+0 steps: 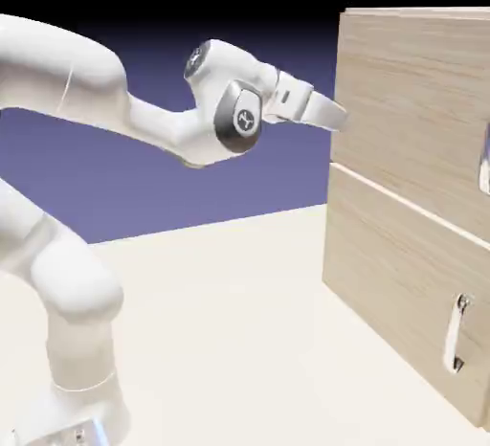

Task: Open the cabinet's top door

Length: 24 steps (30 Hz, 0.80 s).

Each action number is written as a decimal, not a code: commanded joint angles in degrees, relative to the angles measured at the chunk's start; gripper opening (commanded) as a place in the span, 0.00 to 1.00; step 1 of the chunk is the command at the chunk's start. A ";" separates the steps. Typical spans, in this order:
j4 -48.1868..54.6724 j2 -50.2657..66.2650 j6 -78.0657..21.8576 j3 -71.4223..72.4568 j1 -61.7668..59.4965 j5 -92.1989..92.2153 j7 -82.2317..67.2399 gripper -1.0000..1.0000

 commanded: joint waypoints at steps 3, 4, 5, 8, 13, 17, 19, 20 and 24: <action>2.38 -1.02 0.28 -3.46 3.11 -7.48 5.20 0.50; 3.18 -1.36 0.37 -4.62 4.15 -9.97 6.93 0.50; 3.97 -1.70 0.46 -5.77 5.18 -12.46 8.66 0.50; 6.35 -2.72 0.74 -9.23 8.29 -19.94 13.85 0.50; 10.32 -4.43 1.20 -15.00 13.47 -32.40 22.51 0.50; 13.50 -5.79 1.57 -19.61 17.61 -42.37 29.44 0.50; 15.09 -6.47 1.76 -21.92 19.68 -47.36 32.90 0.50; 15.88 -6.81 1.85 -23.07 20.72 -49.85 34.63 0.50; 19.06 -8.17 2.22 -27.69 24.86 -59.82 41.56 0.50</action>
